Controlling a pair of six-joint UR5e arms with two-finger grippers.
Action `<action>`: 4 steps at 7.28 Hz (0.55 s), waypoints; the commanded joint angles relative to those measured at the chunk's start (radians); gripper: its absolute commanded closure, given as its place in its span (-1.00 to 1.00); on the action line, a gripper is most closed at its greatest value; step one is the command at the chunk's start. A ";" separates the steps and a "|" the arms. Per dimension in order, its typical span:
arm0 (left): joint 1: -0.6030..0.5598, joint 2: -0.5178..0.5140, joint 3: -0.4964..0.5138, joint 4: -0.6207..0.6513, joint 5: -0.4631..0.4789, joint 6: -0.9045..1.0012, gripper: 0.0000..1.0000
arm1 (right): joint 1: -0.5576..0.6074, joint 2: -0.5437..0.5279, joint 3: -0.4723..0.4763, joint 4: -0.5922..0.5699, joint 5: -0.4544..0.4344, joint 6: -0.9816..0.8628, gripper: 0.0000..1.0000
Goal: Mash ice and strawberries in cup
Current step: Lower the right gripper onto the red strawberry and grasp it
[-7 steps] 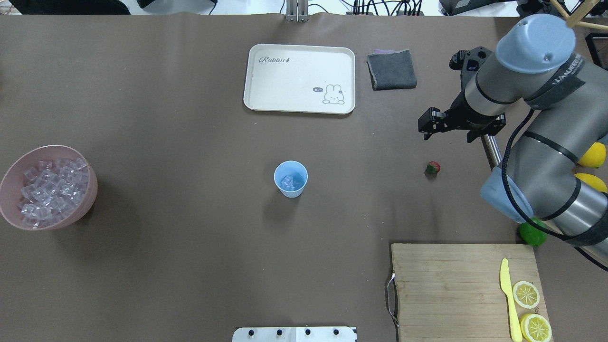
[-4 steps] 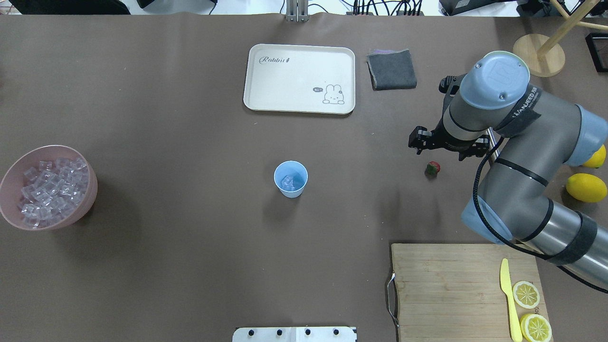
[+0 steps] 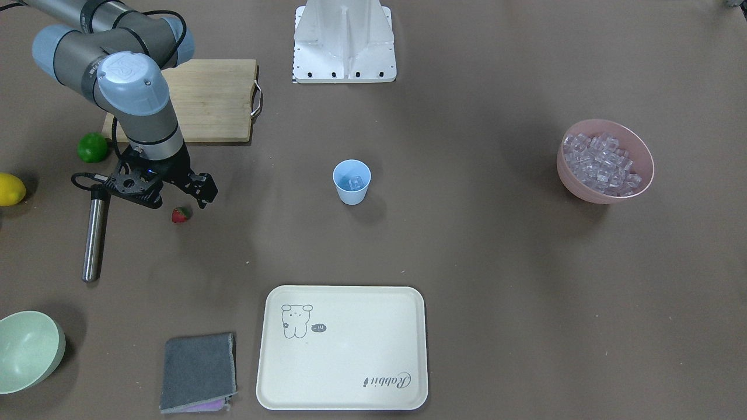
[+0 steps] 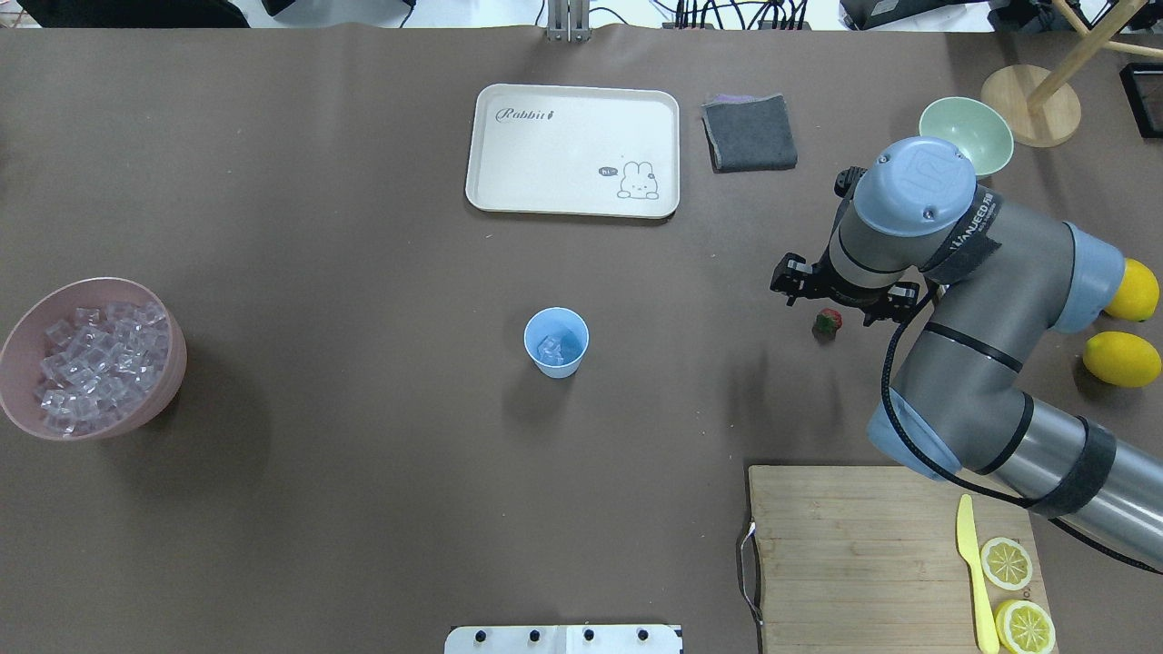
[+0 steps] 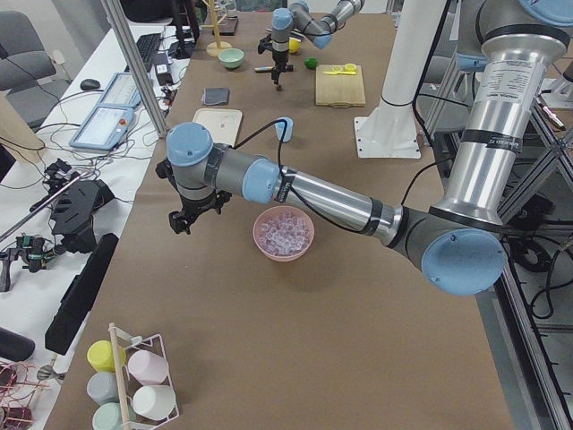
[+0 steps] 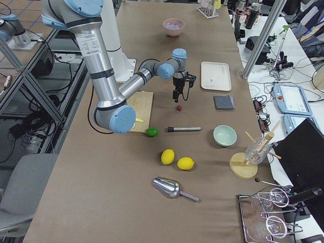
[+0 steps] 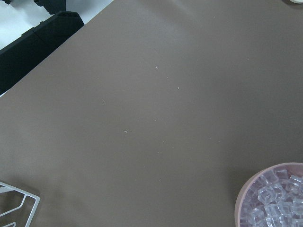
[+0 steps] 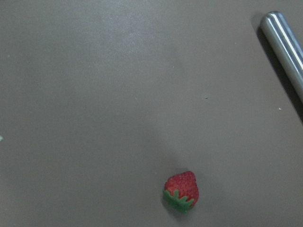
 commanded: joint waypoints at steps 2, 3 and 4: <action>0.000 0.023 -0.007 -0.064 0.023 0.007 -0.93 | 0.002 -0.019 -0.100 0.090 -0.035 0.042 -0.96; 0.002 0.023 -0.015 -0.065 0.023 0.007 -0.93 | 0.002 -0.021 -0.100 0.090 -0.035 0.085 -0.87; 0.000 0.023 -0.030 -0.064 0.023 0.007 -0.93 | -0.002 -0.021 -0.098 0.091 -0.035 0.116 -0.82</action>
